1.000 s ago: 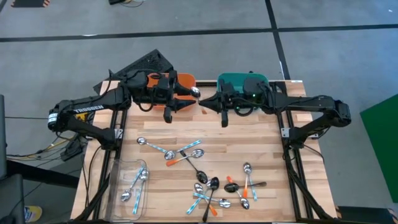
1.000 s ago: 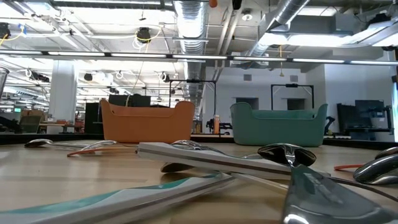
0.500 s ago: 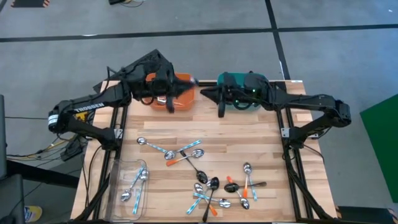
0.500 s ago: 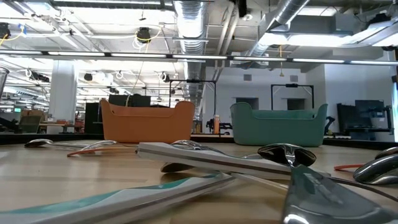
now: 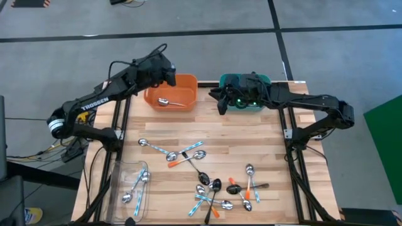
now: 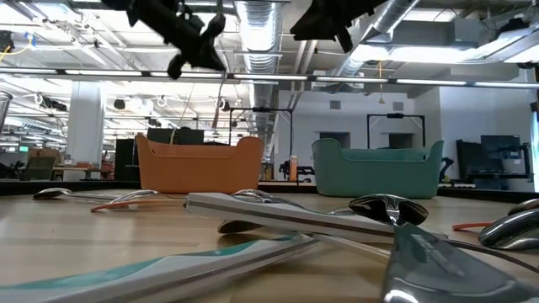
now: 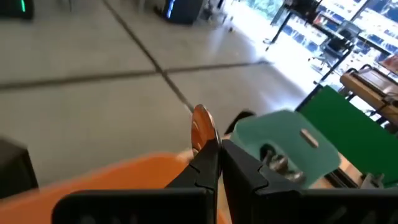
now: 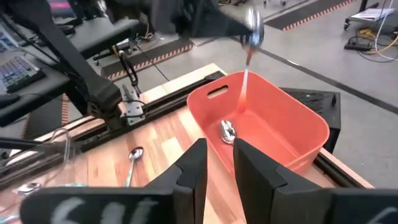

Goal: Sort silverware by color (type)
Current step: Put the orange spoon into the orange bin

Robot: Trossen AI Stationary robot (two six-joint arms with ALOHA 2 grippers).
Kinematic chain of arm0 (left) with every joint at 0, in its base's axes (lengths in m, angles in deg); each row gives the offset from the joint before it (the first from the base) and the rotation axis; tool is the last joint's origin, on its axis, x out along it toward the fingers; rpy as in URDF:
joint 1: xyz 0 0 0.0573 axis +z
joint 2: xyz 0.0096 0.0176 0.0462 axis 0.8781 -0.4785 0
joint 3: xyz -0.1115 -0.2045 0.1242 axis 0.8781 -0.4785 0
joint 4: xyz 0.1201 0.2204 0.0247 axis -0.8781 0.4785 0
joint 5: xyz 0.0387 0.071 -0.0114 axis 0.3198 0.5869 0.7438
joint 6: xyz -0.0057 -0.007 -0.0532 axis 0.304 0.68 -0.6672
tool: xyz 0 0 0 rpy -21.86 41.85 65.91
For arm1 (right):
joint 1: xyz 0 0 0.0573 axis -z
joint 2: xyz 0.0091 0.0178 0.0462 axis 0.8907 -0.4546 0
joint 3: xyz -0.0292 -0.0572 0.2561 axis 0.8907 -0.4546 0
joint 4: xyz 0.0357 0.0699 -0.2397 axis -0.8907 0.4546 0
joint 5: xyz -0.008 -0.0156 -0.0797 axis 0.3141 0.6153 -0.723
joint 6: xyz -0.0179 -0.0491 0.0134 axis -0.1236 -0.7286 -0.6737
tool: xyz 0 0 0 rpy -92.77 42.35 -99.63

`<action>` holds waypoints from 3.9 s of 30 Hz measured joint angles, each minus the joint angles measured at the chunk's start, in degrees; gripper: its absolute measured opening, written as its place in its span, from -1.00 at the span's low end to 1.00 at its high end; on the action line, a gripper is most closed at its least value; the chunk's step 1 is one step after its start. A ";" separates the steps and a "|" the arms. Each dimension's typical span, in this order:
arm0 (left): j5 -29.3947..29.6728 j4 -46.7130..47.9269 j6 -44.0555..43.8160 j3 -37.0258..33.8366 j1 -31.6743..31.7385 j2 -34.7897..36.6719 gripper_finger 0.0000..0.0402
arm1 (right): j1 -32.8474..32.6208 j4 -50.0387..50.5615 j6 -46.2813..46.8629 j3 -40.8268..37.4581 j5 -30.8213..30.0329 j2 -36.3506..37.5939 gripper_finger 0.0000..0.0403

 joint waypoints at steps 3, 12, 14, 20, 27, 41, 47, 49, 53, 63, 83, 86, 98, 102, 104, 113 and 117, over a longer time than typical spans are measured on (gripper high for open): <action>-3.15 -4.33 -3.35 -3.83 1.66 -0.17 -1.00 | 0.02 0.08 0.00 0.00 -0.02 0.00 -0.49; -3.07 -7.97 -3.15 -7.65 4.14 -0.09 -1.00 | 0.67 0.31 -0.15 0.00 -0.11 0.00 -0.49; -3.75 -7.12 -2.22 -8.23 4.62 -0.09 -1.00 | 1.00 0.30 -0.15 0.00 -0.17 0.00 -0.49; -10.34 -7.60 9.93 -8.33 5.09 -0.09 -1.00 | 2.10 0.46 -0.10 -0.02 -0.20 0.00 -0.49; -11.50 5.52 25.80 -8.28 5.19 -0.80 -1.00 | 4.46 0.43 2.51 -0.04 -0.23 0.00 -0.49; -7.62 10.04 34.09 -8.28 5.36 -1.88 -0.97 | 10.95 0.53 8.00 -0.04 -0.31 0.00 -0.49; -7.73 9.72 34.28 -8.28 5.01 -1.88 -0.63 | 11.85 3.62 13.38 -0.04 -0.33 -0.02 -0.49; -7.72 9.82 34.05 -8.28 5.04 -1.84 -0.49 | 11.82 5.76 15.33 -0.04 -0.35 0.02 -0.49; -8.80 12.99 29.79 -7.11 5.04 -1.30 -0.29 | 11.77 16.21 21.41 -0.04 -0.17 0.11 -0.49; -19.86 13.32 23.30 -1.28 1.47 2.18 -0.25 | 3.79 50.80 22.06 -0.04 8.50 0.11 -0.49; 6.45 8.18 -5.16 -1.16 -32.29 4.35 -0.26 | -40.40 37.90 61.64 -18.77 7.89 1.20 0.03; 9.51 8.18 -11.74 -1.16 -37.13 4.35 -0.26 | -44.16 35.21 65.86 -20.11 5.12 1.20 0.16; 20.46 8.18 -12.55 -1.16 -45.96 4.35 -0.26 | -51.56 24.10 77.91 -22.29 5.86 -7.16 -0.07; 17.25 8.30 -9.94 -1.16 -45.96 4.40 -0.26 | -51.47 19.85 78.52 -22.29 5.84 -11.60 -0.14; 13.61 9.27 -9.54 -1.16 -45.96 5.11 -0.26 | -51.09 17.21 79.22 -22.29 5.83 -13.33 -0.16; 12.89 21.56 -8.75 -1.13 -48.63 12.16 -0.26 | -47.64 16.69 84.02 -21.86 9.64 -19.21 -0.32; 14.86 24.41 -7.47 -1.15 -49.06 15.13 -0.26 | -46.30 17.92 85.37 -21.48 9.84 -18.50 -0.57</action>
